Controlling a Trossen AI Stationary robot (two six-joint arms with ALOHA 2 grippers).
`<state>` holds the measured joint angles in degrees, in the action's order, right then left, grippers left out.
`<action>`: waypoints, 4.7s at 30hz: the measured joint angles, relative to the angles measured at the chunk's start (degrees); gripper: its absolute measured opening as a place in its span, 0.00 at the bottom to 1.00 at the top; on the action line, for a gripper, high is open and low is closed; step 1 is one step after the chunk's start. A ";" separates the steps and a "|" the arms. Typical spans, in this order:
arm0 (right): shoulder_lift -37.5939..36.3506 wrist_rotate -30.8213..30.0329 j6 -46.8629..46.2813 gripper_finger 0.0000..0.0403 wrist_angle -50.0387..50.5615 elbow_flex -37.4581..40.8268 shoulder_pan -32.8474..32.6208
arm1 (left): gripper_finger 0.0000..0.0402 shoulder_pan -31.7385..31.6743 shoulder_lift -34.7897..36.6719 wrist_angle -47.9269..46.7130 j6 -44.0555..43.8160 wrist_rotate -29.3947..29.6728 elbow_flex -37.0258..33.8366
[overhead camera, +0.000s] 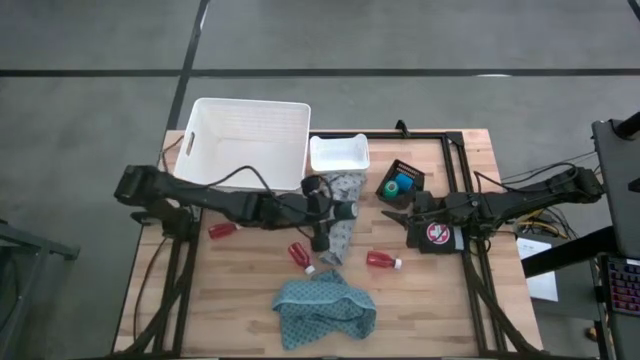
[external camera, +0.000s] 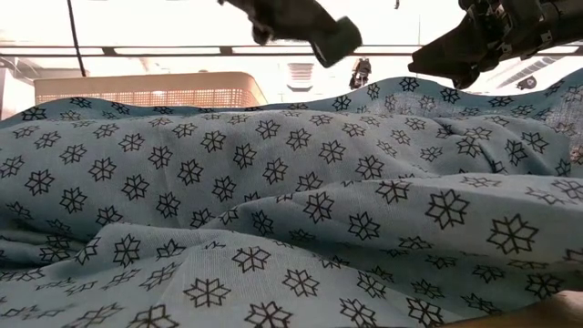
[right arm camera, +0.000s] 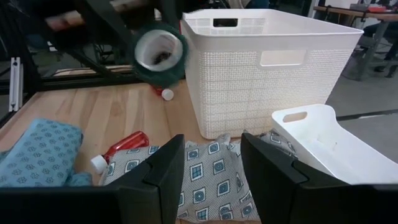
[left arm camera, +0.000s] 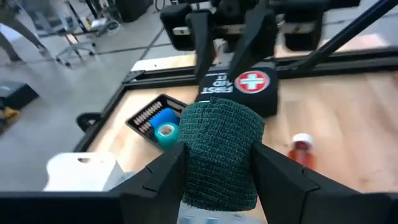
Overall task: Pick & Place Medicine items
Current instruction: Put the green bandage into the black bin
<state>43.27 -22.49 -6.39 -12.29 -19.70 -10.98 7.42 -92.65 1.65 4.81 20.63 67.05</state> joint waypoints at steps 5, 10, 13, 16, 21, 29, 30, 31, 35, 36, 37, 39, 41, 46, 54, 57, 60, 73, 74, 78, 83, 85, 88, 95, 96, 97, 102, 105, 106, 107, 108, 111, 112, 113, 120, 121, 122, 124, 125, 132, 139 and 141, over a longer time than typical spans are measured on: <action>-0.01 0.00 0.00 0.38 0.01 0.00 0.00 | 0.43 -4.46 -3.98 3.04 4.45 -7.54 0.00; -0.01 -0.01 0.00 0.39 0.00 0.00 0.01 | 0.43 -9.37 -6.74 4.96 4.34 -15.03 0.24; 0.01 -0.01 0.00 0.38 -0.04 0.00 0.01 | 0.43 -11.37 -7.97 7.38 4.17 -18.67 0.22; 0.01 0.00 0.00 0.38 -0.02 0.00 -0.01 | 0.43 -12.26 -8.81 10.48 4.17 -20.99 0.23; 0.01 0.01 0.00 0.39 0.00 0.00 -0.01 | 0.43 -12.46 -9.12 13.48 5.98 -21.22 0.28; 0.01 0.01 0.00 0.39 0.00 0.00 0.00 | 0.43 -12.50 -9.12 14.17 6.79 -22.39 0.22; 0.01 0.00 0.00 0.39 0.00 0.00 0.00 | 0.43 -12.50 -9.12 14.13 6.79 -22.39 0.22; 0.01 0.01 0.00 0.38 0.00 0.00 0.01 | 0.43 -12.42 -9.12 14.12 6.77 -22.39 0.22; 0.01 -0.01 0.00 0.38 0.00 0.00 -0.01 | 0.44 -12.39 -9.10 13.96 6.77 -22.39 0.20; 0.01 0.00 0.00 0.39 0.00 0.00 0.00 | 0.44 -12.39 -9.08 13.94 6.77 -22.39 0.17; 0.01 -0.01 0.00 0.39 0.00 0.00 -0.01 | 0.45 -12.39 -9.08 13.92 6.77 -22.39 0.17; 0.01 -0.01 0.00 0.38 0.00 0.00 0.00 | 0.45 -12.39 -9.08 13.90 6.77 -22.39 0.17; 0.01 0.01 0.00 0.39 0.00 0.00 0.01 | 0.46 -12.39 -9.08 13.84 6.77 -22.41 0.17; 0.01 -0.01 0.00 0.38 0.00 0.00 0.01 | 0.47 -12.39 -9.08 13.82 6.81 -22.40 0.17; 0.01 -0.23 0.10 0.38 0.00 0.00 -0.01 | 0.48 -12.37 -9.04 14.16 7.32 -22.41 0.17; 0.01 -1.11 0.83 0.38 0.00 0.00 0.01 | 0.48 -12.37 -9.01 14.21 7.40 -22.39 0.17; 0.01 -1.09 0.10 0.39 -0.11 0.00 -0.01 | 0.48 -12.35 -9.01 14.23 7.40 -22.39 0.17; 1.50 -1.61 -6.00 0.39 0.06 0.17 0.01 | 0.49 -12.35 -8.99 13.53 7.23 -22.39 0.15; 2.14 -1.61 -2.94 0.38 -0.13 0.17 0.01 | 0.49 -12.35 -8.99 13.53 7.23 -22.41 0.15; 5.61 -1.17 6.34 0.38 -0.77 0.17 -0.01 | 0.49 -12.35 -8.99 13.53 7.20 -22.39 0.15; 10.87 -1.15 16.11 0.35 -4.96 0.20 -0.01 | 0.49 -12.35 -8.99 13.49 7.18 -22.39 0.15; 12.51 -1.15 20.10 0.34 -7.99 0.20 -0.03 | 0.49 -12.35 -8.99 13.15 7.18 -22.39 0.15; 13.70 -1.46 23.89 0.32 -11.25 0.20 -0.02 | 0.49 -12.35 -8.99 12.13 7.18 -22.39 0.15; 13.00 -1.48 24.61 0.30 -11.19 -0.70 -0.03 | 0.49 -12.35 -8.99 11.15 7.14 -22.39 0.11; 13.04 -1.50 24.59 0.30 -11.28 -0.85 -0.03 | 0.49 -12.35 -8.99 11.13 6.99 -22.41 0.11; 13.04 -1.48 24.59 0.30 -11.13 -0.97 -0.03 | 0.49 -12.35 -8.99 11.13 6.98 -22.39 0.11; 14.26 -1.46 24.41 0.31 -11.29 -1.87 -0.03 | 0.49 -12.35 -8.99 11.23 6.74 -22.40 0.11; 16.05 -1.48 24.46 0.32 -11.09 -2.10 -0.01 | 0.49 -12.35 -8.99 11.24 6.74 -22.40 0.11; 16.67 -1.54 24.68 0.32 -11.07 -2.23 -0.01 | 0.49 -12.35 -8.99 11.27 6.74 -22.41 0.11; 17.25 -1.61 25.19 0.31 -11.14 -2.35 -0.01 | 0.48 -12.35 -8.99 11.19 6.74 -22.41 0.11; 17.78 -1.71 25.96 0.31 -11.18 -2.44 -0.01 | 0.48 -12.35 -8.99 11.21 6.74 -22.43 0.11; 18.88 -1.99 27.89 0.30 -11.07 -2.96 0.05 | 0.49 -12.35 -8.99 11.21 6.72 -22.56 0.11; 19.03 -2.62 28.22 0.30 -11.05 -3.24 0.01 | 0.49 -12.35 -8.99 11.31 6.72 -22.59 0.11; 19.24 -3.34 28.31 0.29 -11.11 -3.61 -0.01 | 0.49 -12.35 -8.99 11.46 6.68 -22.57 0.11; 19.58 -4.55 28.48 0.26 -11.11 -5.27 0.04 | 0.49 -12.35 -8.99 11.45 6.59 -22.41 0.11; 19.56 -4.61 28.50 0.25 -11.11 -5.36 0.04 | 0.49 -12.35 -8.99 11.44 6.59 -22.41 0.11; 19.58 -4.68 28.50 0.24 -11.09 -5.38 0.04 | 0.49 -12.35 -8.99 11.44 6.59 -22.41 0.11; 19.49 -4.67 28.48 0.23 -11.06 -5.37 0.04 | 0.49 -12.35 -8.99 11.42 6.59 -22.41 0.11; 19.47 -4.67 28.44 0.22 -11.04 -5.35 0.04 | 0.49 -12.35 -8.99 11.43 6.59 -22.43 0.11; 19.44 -4.65 28.33 0.16 -10.61 -5.25 -0.01 | 0.49 -12.35 -8.99 11.40 6.65 -22.44 0.11; 19.42 -4.56 28.68 0.10 -10.56 -5.21 -0.01 | 0.49 -12.35 -8.99 11.41 6.85 -22.41 0.11; 19.42 -4.50 29.10 0.07 -10.56 -5.18 -0.01 | 0.49 -12.35 -8.99 11.41 6.96 -22.41 0.11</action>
<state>62.70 -26.98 22.70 -22.85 -24.88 -10.98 -4.93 -101.65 13.06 11.77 -1.78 67.16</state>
